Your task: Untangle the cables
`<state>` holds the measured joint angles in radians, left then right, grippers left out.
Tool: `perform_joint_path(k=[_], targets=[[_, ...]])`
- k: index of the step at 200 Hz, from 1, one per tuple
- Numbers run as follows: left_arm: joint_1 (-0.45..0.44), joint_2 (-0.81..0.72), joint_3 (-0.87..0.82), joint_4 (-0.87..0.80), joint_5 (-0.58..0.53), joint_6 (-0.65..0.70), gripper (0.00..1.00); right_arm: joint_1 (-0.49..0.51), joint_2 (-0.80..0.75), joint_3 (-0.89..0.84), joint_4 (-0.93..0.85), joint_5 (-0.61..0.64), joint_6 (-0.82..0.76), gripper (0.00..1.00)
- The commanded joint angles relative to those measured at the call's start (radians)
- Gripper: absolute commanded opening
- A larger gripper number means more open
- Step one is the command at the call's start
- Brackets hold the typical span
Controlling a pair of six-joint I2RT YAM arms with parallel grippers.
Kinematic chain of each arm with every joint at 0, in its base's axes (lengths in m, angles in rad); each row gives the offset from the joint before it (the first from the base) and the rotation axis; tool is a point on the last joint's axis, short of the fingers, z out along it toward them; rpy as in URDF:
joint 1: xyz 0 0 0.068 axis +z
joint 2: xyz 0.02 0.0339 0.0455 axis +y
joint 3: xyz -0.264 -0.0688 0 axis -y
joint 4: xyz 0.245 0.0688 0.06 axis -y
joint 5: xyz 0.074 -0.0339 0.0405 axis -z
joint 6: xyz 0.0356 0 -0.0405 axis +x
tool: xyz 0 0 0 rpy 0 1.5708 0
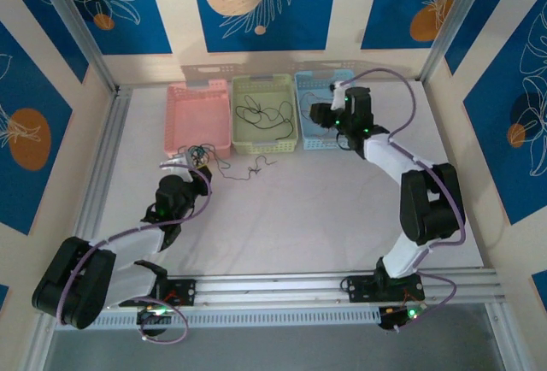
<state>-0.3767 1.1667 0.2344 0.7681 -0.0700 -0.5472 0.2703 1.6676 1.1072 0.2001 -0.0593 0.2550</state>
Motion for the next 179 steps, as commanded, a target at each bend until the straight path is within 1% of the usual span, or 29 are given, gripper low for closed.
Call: perform_joint_path(k=[1,9,20,52,71,102,137,159,179], targets=[[0.013,0.008,-0.009,0.118,0.083,0.022,0.0,0.104,0.006,-0.059,0.087,-0.293,-0.251,0.4],[0.013,0.01,-0.012,0.137,0.099,0.024,0.0,0.135,0.022,-0.078,0.106,-0.342,-0.313,0.4],[0.013,0.014,-0.016,0.155,0.12,0.027,0.0,0.172,0.045,-0.092,0.124,-0.365,-0.367,0.4],[0.013,0.044,-0.015,0.225,0.203,0.027,0.0,0.223,0.108,-0.097,0.195,-0.442,-0.395,0.41],[0.013,0.061,-0.012,0.256,0.234,0.021,0.0,0.258,0.141,-0.079,0.185,-0.485,-0.417,0.42],[0.013,0.084,-0.008,0.292,0.282,0.014,0.0,0.306,0.197,-0.018,0.114,-0.473,-0.447,0.43],[0.012,0.101,-0.004,0.327,0.327,0.009,0.0,0.336,0.236,0.011,0.14,-0.503,-0.403,0.43],[0.013,0.118,-0.004,0.354,0.35,0.001,0.0,0.349,0.268,0.031,0.14,-0.543,-0.372,0.44],[0.013,0.129,0.001,0.369,0.373,-0.002,0.0,0.385,0.279,0.045,0.14,-0.502,-0.376,0.44]])
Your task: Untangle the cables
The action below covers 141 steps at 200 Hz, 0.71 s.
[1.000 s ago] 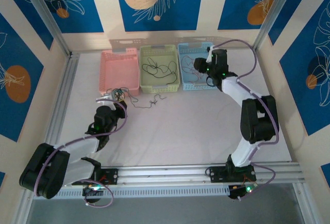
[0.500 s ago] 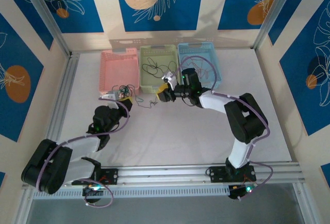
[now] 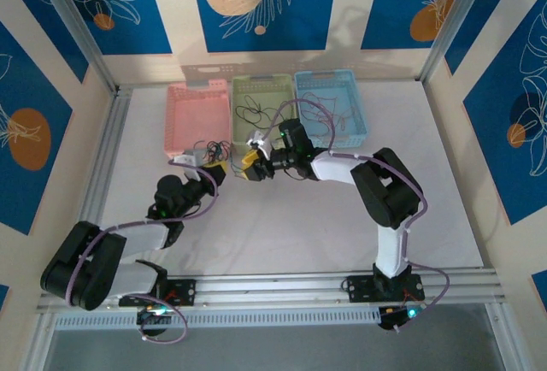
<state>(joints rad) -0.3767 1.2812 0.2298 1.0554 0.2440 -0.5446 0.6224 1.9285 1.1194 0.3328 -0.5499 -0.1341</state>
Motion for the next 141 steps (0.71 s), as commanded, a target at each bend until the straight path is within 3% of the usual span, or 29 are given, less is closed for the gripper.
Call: perform_joint_path(k=[1,50,66,85,98,141], targets=[[0.013,0.015,0.005,0.084,0.06,-0.005,0.0,0.034,0.02,0.033,0.01,-0.012,0.015,0.44],[0.012,0.024,0.003,0.107,0.082,-0.009,0.02,0.074,0.07,0.099,-0.043,0.021,0.002,0.41],[0.013,0.027,0.003,0.11,0.082,-0.01,0.02,0.073,0.065,0.097,-0.043,0.034,-0.004,0.3],[0.013,0.019,0.0,0.106,0.071,-0.007,0.02,0.053,0.042,0.071,-0.002,0.071,0.012,0.07],[0.013,0.009,-0.005,0.101,0.051,-0.006,0.01,0.034,0.017,0.045,0.024,0.112,0.028,0.0],[0.013,-0.019,-0.006,0.037,-0.013,0.002,0.03,-0.039,-0.087,-0.084,0.168,0.304,0.092,0.0]])
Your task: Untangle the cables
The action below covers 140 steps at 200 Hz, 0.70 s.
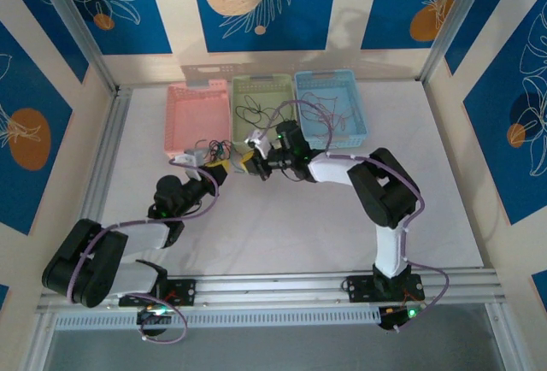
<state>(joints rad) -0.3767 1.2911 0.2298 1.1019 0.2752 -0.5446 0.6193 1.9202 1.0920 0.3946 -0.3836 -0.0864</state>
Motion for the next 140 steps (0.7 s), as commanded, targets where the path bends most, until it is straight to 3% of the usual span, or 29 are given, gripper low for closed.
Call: perform_joint_path(k=[1,36,61,77,109,140], targets=[[0.013,-0.029,-0.007,-0.011,-0.046,0.002,0.03,-0.039,-0.08,-0.06,0.11,0.145,0.046,0.0],[0.013,-0.082,0.0,-0.161,-0.19,0.008,0.0,-0.116,-0.169,-0.194,0.273,0.474,0.161,0.0],[0.013,-0.132,0.0,-0.268,-0.309,0.0,0.0,-0.191,-0.238,-0.312,0.417,0.571,0.259,0.0],[0.013,-0.145,-0.005,-0.284,-0.344,-0.007,0.0,-0.231,-0.265,-0.342,0.43,0.594,0.319,0.0],[0.013,-0.137,-0.003,-0.274,-0.33,-0.007,0.0,-0.282,-0.258,-0.35,0.447,0.485,0.406,0.0],[0.013,-0.12,-0.002,-0.237,-0.279,0.003,0.41,-0.274,-0.257,-0.348,0.455,0.461,0.385,0.0]])
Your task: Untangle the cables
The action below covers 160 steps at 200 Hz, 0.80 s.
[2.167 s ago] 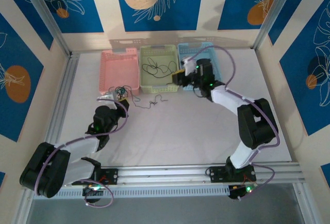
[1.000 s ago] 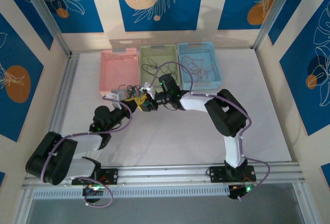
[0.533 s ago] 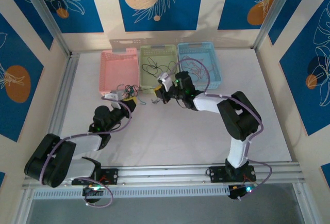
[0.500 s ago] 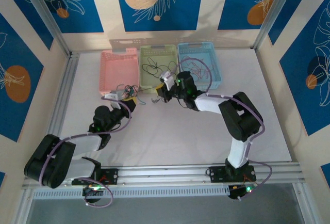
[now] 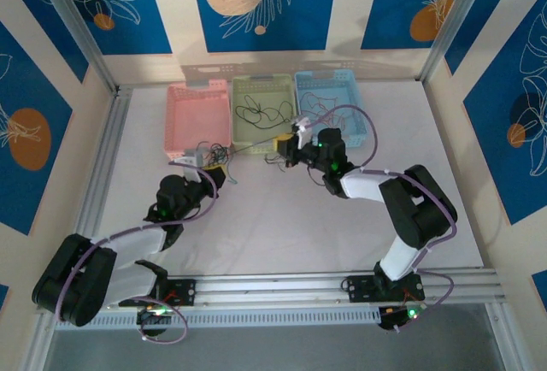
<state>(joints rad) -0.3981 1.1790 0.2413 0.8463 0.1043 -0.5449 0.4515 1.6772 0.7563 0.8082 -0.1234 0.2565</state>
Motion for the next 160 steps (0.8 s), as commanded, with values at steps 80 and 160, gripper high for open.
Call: perform_joint_path(k=[80,160], targets=[[0.035,0.011,-0.011,0.055,-0.059,0.002,0.65,-0.091,-0.011,0.008,0.067,-0.033,-0.029,0.0],[0.034,0.144,0.037,0.217,0.226,-0.034,0.67,0.023,-0.109,0.176,-0.24,-0.246,-0.11,0.0]])
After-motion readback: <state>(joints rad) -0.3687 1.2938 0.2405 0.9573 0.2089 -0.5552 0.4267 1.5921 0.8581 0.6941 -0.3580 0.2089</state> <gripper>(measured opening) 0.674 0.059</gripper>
